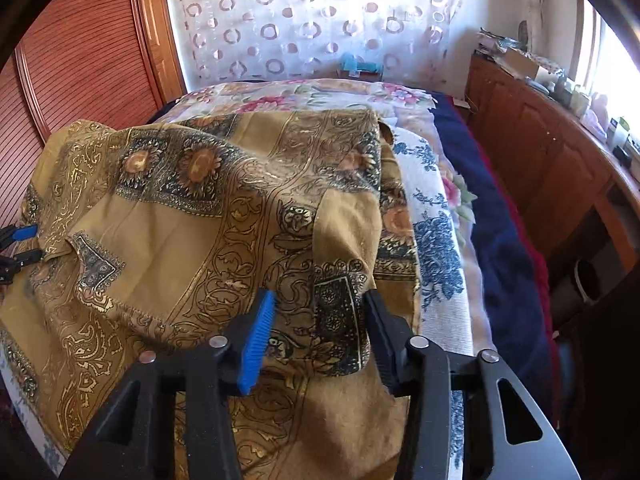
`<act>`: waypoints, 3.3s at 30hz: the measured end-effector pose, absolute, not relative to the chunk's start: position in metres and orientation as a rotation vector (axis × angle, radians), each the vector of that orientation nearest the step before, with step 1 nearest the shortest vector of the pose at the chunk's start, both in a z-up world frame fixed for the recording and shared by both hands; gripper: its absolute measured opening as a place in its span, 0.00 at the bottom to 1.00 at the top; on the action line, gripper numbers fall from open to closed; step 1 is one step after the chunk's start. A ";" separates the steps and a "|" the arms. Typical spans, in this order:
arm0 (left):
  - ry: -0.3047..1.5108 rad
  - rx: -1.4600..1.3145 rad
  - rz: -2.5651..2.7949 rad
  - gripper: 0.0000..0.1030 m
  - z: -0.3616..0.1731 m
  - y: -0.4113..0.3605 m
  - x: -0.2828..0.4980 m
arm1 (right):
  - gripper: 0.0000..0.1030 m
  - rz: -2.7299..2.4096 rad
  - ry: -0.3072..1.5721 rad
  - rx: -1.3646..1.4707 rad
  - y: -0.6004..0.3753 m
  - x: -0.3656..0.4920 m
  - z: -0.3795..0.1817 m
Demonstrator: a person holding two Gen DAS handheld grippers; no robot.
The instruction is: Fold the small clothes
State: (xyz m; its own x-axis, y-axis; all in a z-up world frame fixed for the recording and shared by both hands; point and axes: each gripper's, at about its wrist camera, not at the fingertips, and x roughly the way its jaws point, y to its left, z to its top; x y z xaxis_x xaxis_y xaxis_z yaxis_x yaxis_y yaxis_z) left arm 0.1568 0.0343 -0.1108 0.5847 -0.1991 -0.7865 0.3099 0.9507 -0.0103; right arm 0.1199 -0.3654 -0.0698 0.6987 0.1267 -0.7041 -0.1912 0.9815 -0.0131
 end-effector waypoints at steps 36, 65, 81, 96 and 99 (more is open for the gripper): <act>0.719 0.019 -0.096 0.40 -0.059 0.108 0.149 | 0.46 0.157 0.753 -0.137 -0.360 0.121 -0.079; 0.748 0.039 -0.166 0.03 -0.058 0.093 0.165 | 0.46 0.149 0.747 -0.153 -0.358 0.120 -0.078; 0.549 -0.076 -0.300 0.03 0.012 0.096 0.105 | 0.03 0.240 0.585 -0.120 -0.376 0.075 -0.015; 0.652 -0.183 -0.222 0.02 -0.058 0.132 0.035 | 0.03 0.242 0.613 -0.080 -0.422 -0.011 -0.019; 0.694 -0.203 -0.210 0.02 -0.077 0.135 0.035 | 0.03 0.234 0.641 -0.070 -0.420 -0.009 -0.031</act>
